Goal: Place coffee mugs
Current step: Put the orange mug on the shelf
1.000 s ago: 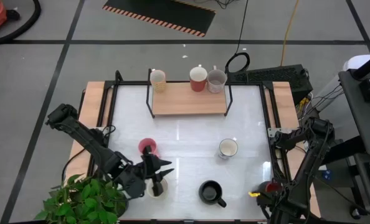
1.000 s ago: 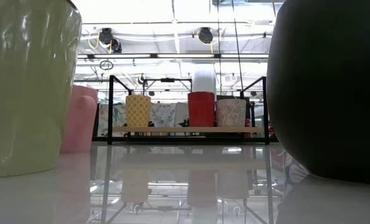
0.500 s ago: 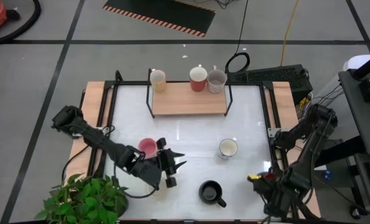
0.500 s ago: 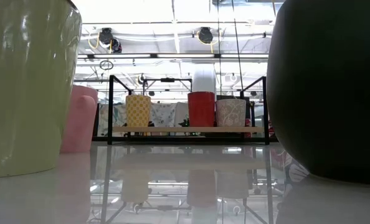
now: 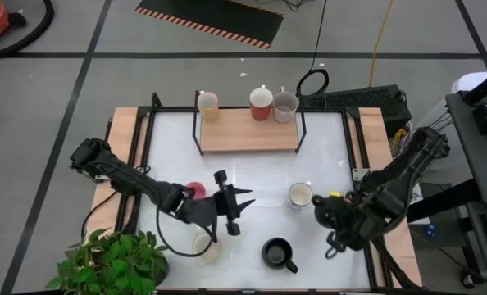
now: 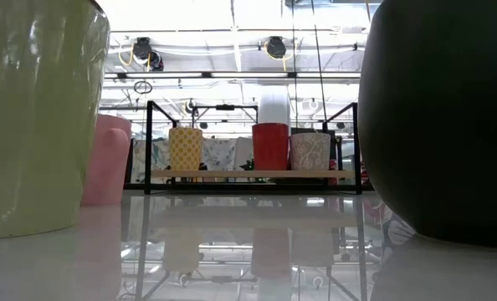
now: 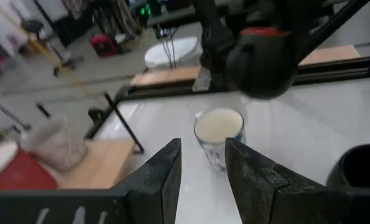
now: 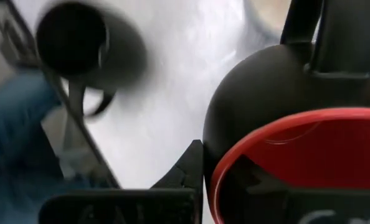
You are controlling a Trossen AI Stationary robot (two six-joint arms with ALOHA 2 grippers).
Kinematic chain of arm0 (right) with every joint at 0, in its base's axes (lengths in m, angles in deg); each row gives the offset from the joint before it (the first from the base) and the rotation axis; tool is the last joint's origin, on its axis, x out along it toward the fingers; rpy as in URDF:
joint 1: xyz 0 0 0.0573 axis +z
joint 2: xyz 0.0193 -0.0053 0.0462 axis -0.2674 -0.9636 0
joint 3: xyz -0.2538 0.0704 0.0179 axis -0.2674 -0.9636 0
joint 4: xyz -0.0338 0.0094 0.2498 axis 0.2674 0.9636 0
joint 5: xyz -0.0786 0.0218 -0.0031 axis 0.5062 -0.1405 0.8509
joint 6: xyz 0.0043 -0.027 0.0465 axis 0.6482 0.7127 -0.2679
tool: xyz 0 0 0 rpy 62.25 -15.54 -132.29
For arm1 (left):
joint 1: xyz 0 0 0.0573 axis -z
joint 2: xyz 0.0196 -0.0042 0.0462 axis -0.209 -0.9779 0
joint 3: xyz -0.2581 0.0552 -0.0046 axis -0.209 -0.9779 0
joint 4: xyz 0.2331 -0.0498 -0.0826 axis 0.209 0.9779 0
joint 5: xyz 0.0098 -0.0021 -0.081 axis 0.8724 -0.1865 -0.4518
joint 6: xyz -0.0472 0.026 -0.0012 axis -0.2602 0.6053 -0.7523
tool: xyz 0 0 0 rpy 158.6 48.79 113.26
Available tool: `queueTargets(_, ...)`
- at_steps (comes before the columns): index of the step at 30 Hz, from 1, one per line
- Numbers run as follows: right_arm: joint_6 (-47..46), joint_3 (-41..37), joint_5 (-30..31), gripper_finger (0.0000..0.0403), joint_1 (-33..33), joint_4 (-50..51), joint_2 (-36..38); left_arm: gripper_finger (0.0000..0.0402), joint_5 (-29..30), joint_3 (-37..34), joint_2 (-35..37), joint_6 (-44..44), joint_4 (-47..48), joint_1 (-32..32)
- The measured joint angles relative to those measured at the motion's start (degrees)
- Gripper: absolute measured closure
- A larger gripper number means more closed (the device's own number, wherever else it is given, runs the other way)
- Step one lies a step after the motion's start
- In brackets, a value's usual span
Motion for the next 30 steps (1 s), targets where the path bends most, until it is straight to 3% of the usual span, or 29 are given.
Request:
queueTargets(8,9.07,0.0,11.68,0.0395,-5.53,-7.67,3.26,0.0273,-0.01,0.0,0.0,9.43,-2.84,-2.4)
queueTargets(22,47.56,-1.29,36.58,0.0391,-12.12,-34.92,4.48,0.0272,0.1,0.0,0.0,14.51,-4.25,-5.86)
queueTargets(30,66.21,-15.06,36.42,0.0389,-16.93,-65.9,4.35,0.0271,-0.05,0.0,0.0,16.52,-1.44,-3.63)
